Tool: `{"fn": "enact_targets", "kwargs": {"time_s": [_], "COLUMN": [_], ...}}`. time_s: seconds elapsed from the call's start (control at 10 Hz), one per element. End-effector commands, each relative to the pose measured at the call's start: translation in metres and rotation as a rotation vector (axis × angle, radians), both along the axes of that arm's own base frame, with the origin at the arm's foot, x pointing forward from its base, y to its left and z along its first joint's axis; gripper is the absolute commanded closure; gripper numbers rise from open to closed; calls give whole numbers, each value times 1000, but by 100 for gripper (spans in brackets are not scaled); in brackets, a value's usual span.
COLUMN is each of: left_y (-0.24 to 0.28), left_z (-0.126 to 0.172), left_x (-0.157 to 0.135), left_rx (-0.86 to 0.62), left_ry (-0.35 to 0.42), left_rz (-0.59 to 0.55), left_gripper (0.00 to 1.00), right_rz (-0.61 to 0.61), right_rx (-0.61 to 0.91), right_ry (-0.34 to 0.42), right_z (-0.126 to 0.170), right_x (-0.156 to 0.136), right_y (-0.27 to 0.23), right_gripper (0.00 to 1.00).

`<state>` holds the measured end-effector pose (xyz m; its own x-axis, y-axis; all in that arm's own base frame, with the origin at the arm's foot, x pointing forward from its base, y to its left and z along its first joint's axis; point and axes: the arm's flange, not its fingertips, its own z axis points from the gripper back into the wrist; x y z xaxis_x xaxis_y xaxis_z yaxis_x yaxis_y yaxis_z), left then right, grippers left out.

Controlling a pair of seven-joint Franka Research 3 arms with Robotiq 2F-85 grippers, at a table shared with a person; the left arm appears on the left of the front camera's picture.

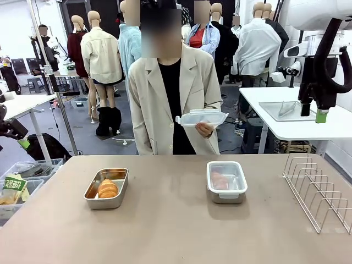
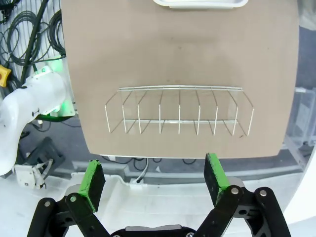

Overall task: Place the bread in airtight containers.
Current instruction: Release when the human grabs the Airtight Container lid.

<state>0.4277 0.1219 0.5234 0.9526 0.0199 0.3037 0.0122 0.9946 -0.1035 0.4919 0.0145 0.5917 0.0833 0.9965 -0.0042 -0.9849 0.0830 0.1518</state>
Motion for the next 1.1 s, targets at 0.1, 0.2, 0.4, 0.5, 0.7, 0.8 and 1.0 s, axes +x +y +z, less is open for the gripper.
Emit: {"fn": "enact_targets", "kwargs": {"time_s": [0.1, 0.2, 0.4, 0.5, 0.7, 0.8, 1.0], "left_y": [1, 1, 1, 1, 1, 1, 1], "left_z": [0, 0, 0, 0, 0, 0, 0], "left_x": [-1, -1, -1, -1, -1, -1, -1], "left_rx": [-4, -4, -4, -4, -4, -4, -4], "left_ry": [-7, -7, -7, -7, -7, -7, -7], "left_rz": [4, 4, 4, 4, 4, 4, 4], "left_gripper": [0, 0, 0, 0, 0, 0, 0], "right_rz": [7, 7, 7, 7, 7, 7, 7], "right_rx": [3, 3, 3, 3, 3, 3, 3], "right_ry": [8, 8, 8, 8, 8, 8, 8], "right_z": [2, 2, 2, 2, 2, 2, 2], "right_x": [-1, -1, -1, -1, -1, -1, -1], "right_y": [-1, -1, -1, -1, -1, -1, -1], "right_gripper": [0, 0, 0, 0, 0, 0, 0]}}
